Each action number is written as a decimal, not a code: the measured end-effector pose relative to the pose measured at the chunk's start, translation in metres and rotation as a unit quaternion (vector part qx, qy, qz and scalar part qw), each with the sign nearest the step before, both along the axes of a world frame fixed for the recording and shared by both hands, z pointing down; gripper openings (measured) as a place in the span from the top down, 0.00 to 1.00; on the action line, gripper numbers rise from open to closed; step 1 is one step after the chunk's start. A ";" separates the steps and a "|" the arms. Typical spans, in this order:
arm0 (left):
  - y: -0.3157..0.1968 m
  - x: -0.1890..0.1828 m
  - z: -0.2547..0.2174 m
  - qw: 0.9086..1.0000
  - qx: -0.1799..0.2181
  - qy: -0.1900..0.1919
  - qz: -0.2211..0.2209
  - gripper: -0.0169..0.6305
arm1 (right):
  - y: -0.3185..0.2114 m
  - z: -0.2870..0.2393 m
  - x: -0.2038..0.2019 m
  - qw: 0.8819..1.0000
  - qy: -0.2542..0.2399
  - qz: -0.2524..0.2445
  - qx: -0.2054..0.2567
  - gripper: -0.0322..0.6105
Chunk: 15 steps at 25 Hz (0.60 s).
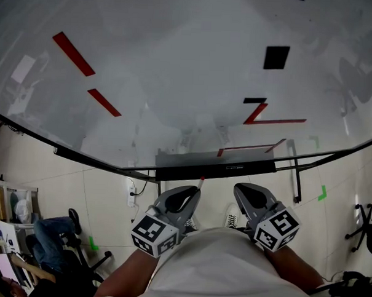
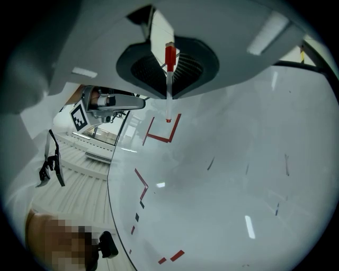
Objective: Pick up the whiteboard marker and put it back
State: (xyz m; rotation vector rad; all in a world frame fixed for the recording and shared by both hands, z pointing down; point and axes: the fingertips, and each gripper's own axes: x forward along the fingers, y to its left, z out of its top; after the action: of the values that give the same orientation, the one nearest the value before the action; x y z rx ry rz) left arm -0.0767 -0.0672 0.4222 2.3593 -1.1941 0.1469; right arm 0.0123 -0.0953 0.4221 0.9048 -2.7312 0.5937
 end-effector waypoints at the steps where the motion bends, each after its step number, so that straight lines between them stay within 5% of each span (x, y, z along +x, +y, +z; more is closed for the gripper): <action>1: 0.000 0.000 0.000 1.000 -0.001 0.000 0.000 0.89 | 0.000 0.000 0.000 1.000 0.000 0.000 0.000 0.95; 15: -0.004 -0.003 -0.002 1.000 0.004 -0.001 0.000 0.89 | -0.002 0.001 0.000 1.000 0.004 0.001 0.001 0.95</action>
State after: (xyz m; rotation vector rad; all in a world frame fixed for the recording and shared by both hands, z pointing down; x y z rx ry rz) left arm -0.0797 -0.0708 0.4207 2.3664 -1.1964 0.1451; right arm 0.0118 -0.0974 0.4230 0.9072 -2.7236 0.5870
